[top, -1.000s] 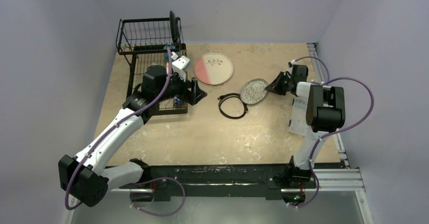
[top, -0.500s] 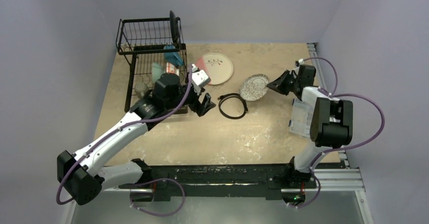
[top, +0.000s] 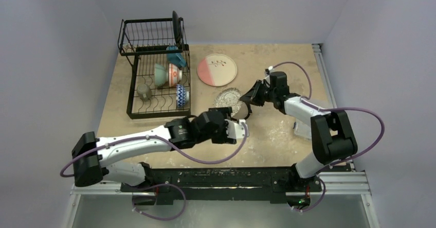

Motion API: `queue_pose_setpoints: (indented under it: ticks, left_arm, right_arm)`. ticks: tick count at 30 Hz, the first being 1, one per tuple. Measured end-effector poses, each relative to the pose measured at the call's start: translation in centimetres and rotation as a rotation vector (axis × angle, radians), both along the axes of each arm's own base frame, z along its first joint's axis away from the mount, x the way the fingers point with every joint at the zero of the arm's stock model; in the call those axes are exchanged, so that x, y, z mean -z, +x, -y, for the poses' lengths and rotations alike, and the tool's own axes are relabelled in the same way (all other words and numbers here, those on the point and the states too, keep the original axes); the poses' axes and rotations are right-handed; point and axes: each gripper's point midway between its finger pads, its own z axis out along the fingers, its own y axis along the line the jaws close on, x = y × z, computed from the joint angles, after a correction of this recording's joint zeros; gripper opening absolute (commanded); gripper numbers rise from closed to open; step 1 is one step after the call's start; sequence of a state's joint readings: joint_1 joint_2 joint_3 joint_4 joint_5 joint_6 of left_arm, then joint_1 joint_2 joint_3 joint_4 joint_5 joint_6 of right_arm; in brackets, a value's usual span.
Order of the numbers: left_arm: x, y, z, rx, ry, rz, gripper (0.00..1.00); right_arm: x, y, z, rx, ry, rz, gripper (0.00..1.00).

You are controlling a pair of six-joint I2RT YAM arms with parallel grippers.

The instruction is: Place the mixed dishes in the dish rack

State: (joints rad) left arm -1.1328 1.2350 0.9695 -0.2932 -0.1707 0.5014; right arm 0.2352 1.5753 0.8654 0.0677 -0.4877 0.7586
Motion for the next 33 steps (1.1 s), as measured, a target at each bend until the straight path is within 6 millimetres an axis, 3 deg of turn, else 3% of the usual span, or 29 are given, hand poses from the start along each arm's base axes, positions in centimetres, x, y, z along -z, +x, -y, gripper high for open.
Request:
queue_pose_setpoints:
  ticks: [4, 9, 18, 33]
  left_arm:
    - [4.5, 0.4, -0.3, -0.035, 0.245, 0.081, 0.76]
    - [7.2, 1.0, -0.9, -0.076, 0.436, 0.141, 0.76]
    - [7.2, 2.9, -1.3, -0.178, 0.564, 0.271, 0.72]
    - [6.2, 4.8, -2.5, -0.285, 0.679, 0.415, 0.62]
  right_arm:
    - [0.5, -1.4, -1.7, 0.019, 0.053, -0.063, 0.0]
    - [0.6, -1.5, -2.0, 0.083, 0.089, -0.111, 0.0]
    - [-2.2, -2.2, -3.2, 0.121, 0.146, -0.094, 0.0]
    - [-2.2, -3.7, -4.0, 0.14, 0.149, -0.118, 0.0]
